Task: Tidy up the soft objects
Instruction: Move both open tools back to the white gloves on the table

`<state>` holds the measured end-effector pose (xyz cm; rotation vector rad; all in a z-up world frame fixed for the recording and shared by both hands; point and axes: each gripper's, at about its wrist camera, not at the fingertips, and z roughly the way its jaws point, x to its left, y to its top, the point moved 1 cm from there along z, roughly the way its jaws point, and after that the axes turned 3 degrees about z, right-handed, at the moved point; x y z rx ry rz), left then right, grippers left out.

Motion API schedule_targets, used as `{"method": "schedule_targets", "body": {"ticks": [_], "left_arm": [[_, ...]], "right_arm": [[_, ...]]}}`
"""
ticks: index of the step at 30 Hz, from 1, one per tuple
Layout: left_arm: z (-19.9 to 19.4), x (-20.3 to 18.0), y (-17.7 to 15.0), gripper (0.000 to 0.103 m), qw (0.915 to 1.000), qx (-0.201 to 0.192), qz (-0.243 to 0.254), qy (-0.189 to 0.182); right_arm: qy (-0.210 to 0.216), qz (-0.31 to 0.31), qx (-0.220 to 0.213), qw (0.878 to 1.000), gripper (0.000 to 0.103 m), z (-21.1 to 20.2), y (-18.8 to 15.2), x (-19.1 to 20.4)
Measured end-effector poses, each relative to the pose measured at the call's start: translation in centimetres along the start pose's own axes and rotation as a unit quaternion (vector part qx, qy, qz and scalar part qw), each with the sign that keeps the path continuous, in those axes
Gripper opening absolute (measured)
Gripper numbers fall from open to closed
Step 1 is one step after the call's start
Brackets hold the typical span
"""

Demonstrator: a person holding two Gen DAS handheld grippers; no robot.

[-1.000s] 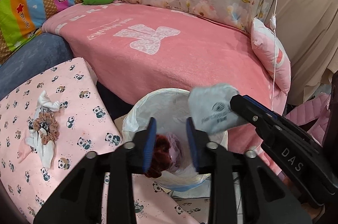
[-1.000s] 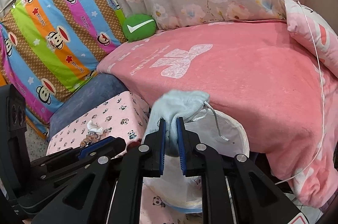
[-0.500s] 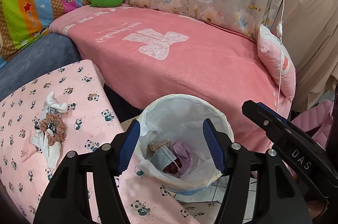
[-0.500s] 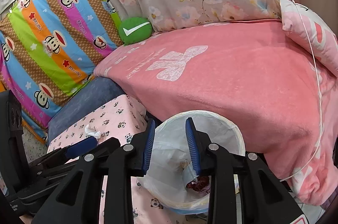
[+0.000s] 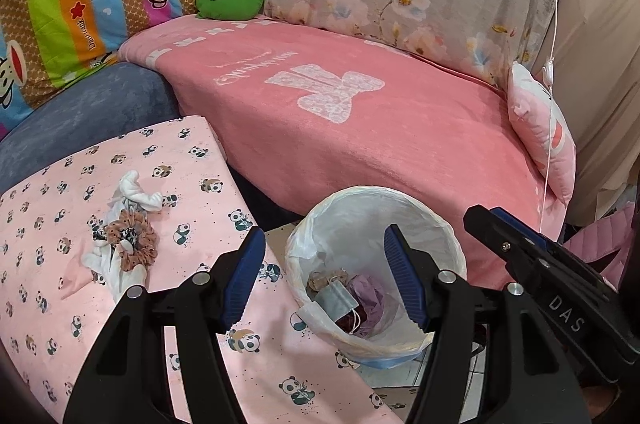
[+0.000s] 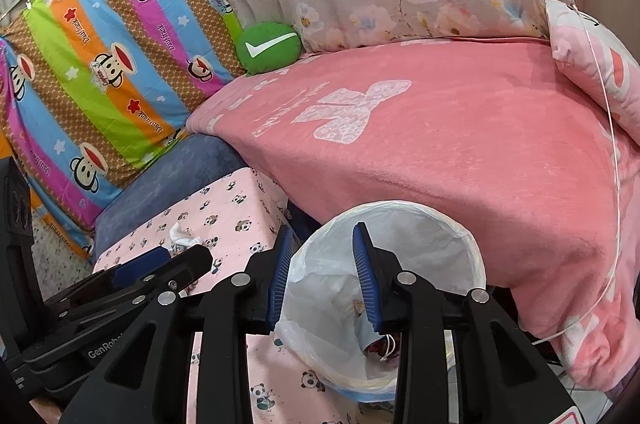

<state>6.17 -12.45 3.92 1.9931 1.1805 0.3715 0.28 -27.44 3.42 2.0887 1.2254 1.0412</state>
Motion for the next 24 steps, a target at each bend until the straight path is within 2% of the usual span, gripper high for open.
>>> {"method": "schedule_targets", "body": {"ticks": [14,17,19,24], "left_arm": [[-0.9,4.1,-0.9,0.059,0.9993,-0.001,-0.035,0.011],[-1.0,5.4,-1.3,0.065,0.9986,0.000,-0.048,0.020],[-1.2,6.4,-1.6,0.066,0.9981,0.000,-0.056,0.025],[-1.5,9.5,-2.6,0.074,0.9958,0.002,-0.077,0.049]], "right_arm": [[0.010,-0.029,0.014,0.999,0.033,1.1,-1.1,3.8],[0.014,-0.037,0.019,0.999,0.034,1.5,-1.5,4.9],[0.017,-0.043,0.022,0.999,0.039,1.8,-1.9,5.9],[0.027,-0.056,0.032,0.998,0.043,2.9,-2.5,8.1]]}}
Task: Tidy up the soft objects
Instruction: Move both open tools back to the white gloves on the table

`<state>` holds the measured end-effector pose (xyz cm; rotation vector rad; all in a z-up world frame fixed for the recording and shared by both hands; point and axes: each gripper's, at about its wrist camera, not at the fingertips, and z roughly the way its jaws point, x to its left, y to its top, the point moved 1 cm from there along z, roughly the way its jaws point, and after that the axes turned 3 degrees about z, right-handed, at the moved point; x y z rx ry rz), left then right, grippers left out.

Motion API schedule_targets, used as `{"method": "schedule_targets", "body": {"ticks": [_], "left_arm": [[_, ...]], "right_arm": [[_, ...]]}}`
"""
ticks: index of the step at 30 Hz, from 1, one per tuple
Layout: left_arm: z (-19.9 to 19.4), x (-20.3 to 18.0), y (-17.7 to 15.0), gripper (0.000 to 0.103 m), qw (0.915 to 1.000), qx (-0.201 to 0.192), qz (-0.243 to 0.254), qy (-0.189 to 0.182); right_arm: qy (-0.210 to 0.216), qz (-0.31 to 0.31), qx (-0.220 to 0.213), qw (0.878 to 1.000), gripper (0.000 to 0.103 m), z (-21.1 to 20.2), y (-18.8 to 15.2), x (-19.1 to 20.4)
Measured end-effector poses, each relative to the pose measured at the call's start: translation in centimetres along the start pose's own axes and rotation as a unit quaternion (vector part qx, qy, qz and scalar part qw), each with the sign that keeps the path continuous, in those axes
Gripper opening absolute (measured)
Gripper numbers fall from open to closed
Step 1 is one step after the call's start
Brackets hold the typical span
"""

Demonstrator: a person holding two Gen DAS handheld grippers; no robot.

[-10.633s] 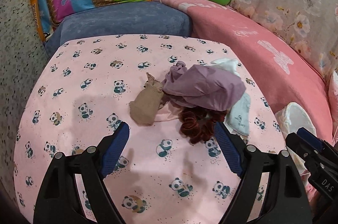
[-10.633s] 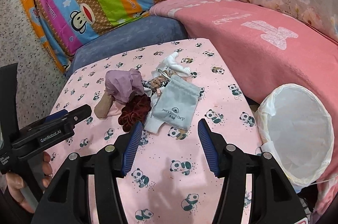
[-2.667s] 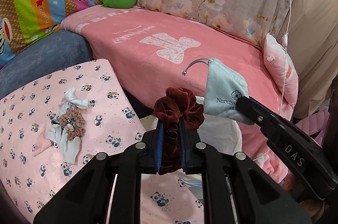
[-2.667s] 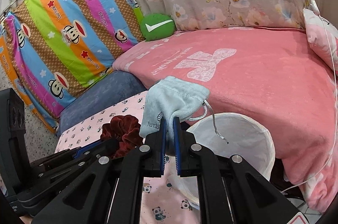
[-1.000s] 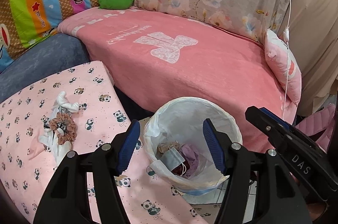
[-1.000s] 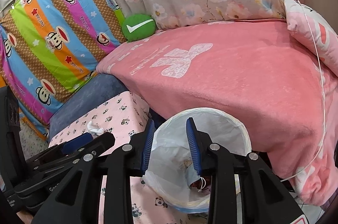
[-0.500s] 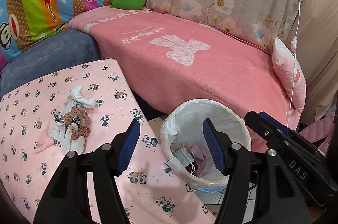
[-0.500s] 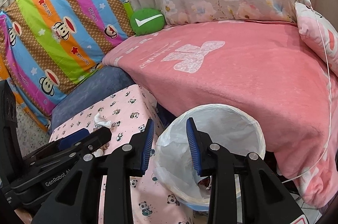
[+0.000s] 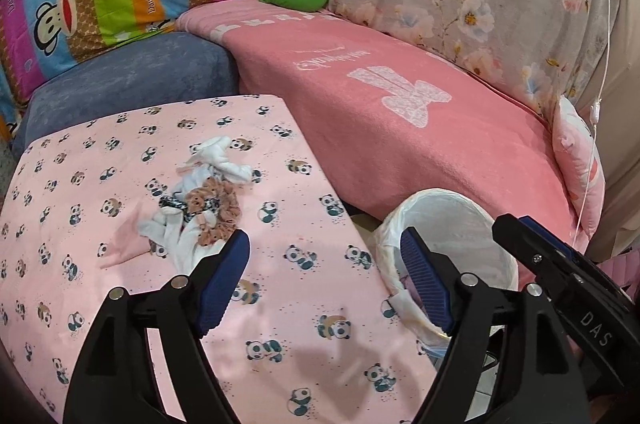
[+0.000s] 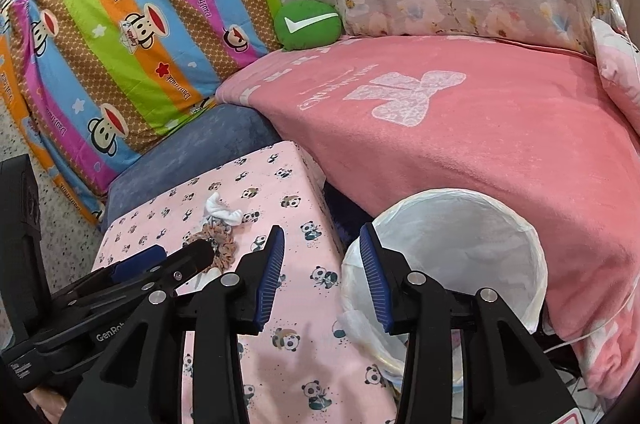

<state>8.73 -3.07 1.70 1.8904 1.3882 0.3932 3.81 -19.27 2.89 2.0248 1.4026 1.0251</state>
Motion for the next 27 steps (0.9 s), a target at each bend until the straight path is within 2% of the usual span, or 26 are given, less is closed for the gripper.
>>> {"method": "schedule_targets", "body": {"ticks": [9,18,27], "left_arm": [[0.3,7.9,-1.7,0.075,0.9976,0.020,-0.049,0.045],[1.6,16.2,-3.6,0.075,0.9903,0.047,-0.090,0.095],[4.8,21.0,-4.3,0.074,0.9867,0.075,-0.107,0.097]], "right_arm": [[0.028,-0.027,0.034,0.999,0.047,3.5,-1.8,5.3],[0.056,-0.064,0.089,0.992,0.047,9.0,-5.0,11.6],[0.061,-0.086,0.140,0.985,0.047,15.2,-8.2,16.3]]}}
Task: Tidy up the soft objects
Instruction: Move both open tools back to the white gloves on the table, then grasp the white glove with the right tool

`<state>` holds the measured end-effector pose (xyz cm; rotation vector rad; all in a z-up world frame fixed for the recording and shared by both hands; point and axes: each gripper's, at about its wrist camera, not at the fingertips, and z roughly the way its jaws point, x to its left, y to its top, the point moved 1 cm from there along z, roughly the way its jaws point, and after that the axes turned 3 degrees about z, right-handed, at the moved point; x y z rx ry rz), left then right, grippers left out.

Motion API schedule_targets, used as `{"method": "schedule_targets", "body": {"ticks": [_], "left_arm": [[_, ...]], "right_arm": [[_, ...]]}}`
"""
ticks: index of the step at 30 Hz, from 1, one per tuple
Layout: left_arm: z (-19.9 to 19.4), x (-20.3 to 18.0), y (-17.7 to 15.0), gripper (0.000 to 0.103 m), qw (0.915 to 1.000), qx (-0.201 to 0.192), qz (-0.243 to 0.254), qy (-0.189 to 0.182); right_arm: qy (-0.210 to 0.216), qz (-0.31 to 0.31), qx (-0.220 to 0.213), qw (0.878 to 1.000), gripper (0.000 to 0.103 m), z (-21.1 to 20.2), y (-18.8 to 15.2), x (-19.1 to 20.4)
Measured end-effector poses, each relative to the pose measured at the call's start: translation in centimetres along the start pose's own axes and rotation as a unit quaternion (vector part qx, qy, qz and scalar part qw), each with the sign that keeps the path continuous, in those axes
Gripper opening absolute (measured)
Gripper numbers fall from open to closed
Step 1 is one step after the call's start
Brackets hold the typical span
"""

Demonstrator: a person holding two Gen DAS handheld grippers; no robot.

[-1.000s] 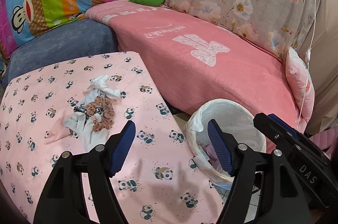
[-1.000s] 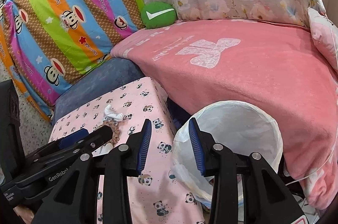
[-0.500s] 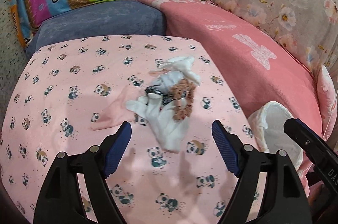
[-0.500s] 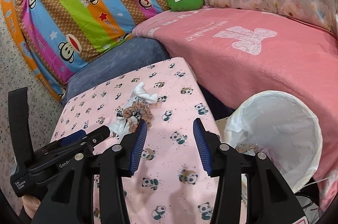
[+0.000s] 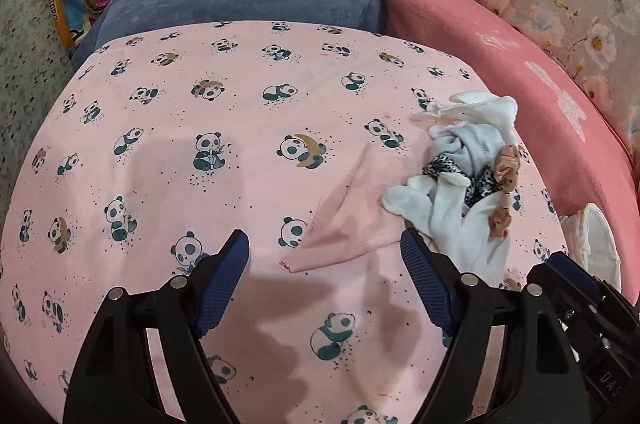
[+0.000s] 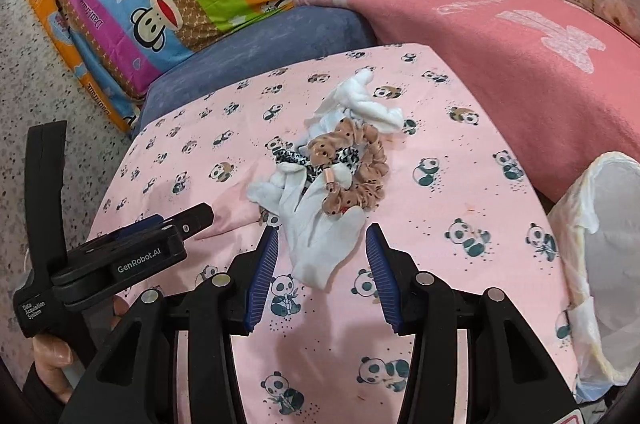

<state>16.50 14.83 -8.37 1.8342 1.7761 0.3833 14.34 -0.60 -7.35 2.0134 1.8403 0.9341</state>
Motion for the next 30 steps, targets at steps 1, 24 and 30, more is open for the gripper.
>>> {"method": "schedule_targets", "body": {"ticks": [1,24,30], "left_arm": [[0.5,0.2,0.1,0.074,1.0000,0.003,-0.001,-0.002],[-0.6,-2.2,0.5,0.004,0.9988,-0.003,0.022,-0.044],[-3.8,-4.6,1.1,0.004,0.9976,-0.030,0.032,-0.053]], "right_arm": [[-0.002,0.001,0.007,1.000,0.047,1.0,-0.1,0.2],[0.025,0.000,0.018,1.000,0.014,1.1,-1.5,-0.1],[0.043,0.009,-0.027,0.999,0.014,-3.7,-0.5,-0.5]]}}
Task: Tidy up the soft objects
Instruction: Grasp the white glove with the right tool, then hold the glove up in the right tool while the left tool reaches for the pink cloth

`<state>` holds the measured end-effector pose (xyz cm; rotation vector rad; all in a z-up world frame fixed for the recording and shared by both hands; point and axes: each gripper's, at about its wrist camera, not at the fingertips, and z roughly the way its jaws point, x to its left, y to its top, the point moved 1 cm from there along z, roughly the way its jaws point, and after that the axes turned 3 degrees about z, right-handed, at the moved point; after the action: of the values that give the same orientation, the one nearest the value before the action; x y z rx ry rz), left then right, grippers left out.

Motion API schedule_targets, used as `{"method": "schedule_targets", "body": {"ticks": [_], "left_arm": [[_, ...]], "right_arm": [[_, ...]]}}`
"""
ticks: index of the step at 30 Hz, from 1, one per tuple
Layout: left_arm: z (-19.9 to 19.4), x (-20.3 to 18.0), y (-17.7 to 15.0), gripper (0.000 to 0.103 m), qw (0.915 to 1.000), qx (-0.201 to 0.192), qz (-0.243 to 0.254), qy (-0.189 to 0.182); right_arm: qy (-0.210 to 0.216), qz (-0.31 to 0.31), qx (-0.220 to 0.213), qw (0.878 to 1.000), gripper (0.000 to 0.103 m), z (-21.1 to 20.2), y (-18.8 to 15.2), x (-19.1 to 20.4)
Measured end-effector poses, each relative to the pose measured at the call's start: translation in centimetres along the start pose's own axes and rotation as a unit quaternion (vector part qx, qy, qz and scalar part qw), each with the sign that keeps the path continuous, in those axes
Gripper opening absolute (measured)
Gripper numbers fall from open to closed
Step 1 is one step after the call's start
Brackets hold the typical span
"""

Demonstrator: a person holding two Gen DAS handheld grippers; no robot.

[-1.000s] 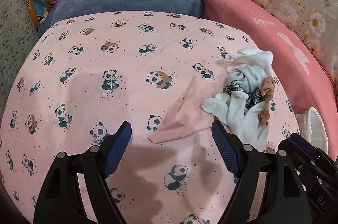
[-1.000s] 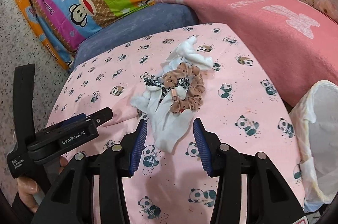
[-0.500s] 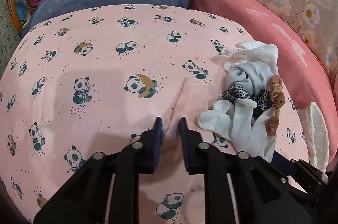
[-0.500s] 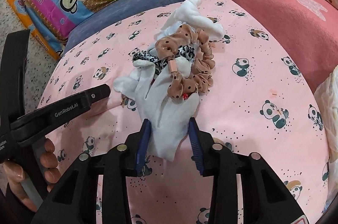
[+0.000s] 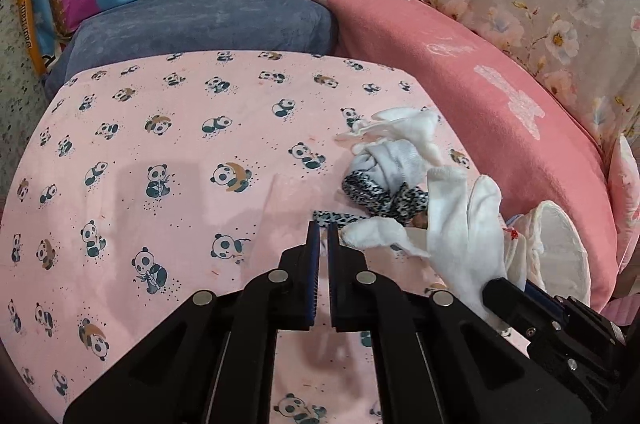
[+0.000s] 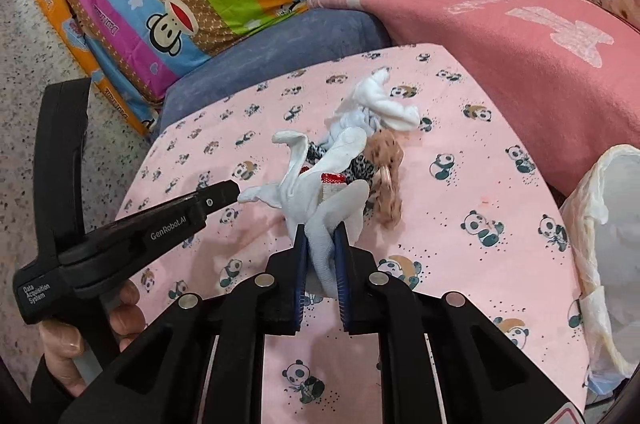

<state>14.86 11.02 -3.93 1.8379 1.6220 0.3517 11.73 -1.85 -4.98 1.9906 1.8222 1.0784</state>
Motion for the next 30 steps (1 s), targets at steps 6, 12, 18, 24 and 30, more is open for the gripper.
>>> {"method": "schedule_targets", "body": {"ticks": [6,12,18,24,30], "left_arm": [[-2.8,-3.8,1.0,0.004,0.9992,-0.028,0.025,-0.011],[-4.6,-8.1,1.2,0.004,0.9969,-0.046,0.049,-0.042],[-5.3,-12.8,1.2,0.004,0.9929,-0.052,0.081,-0.071],[-5.4,-17.5,0.6,0.004,0.9880,-0.050,0.109,-0.097],[-3.8,-17.4,-0.5,0.006,0.9916,-0.031,0.106,-0.068]], "right_arm": [[-0.005,0.004,-0.049,0.999,0.014,-5.0,2.0,-1.1],[-0.021,0.022,-0.094,0.995,0.014,-9.8,3.4,-3.7],[-0.043,0.048,-0.125,0.990,0.014,-13.8,4.0,-7.7],[-0.062,0.070,-0.140,0.986,0.014,-16.4,3.9,-11.2],[-0.067,0.082,-0.136,0.985,0.014,-17.1,3.3,-13.6]]}}
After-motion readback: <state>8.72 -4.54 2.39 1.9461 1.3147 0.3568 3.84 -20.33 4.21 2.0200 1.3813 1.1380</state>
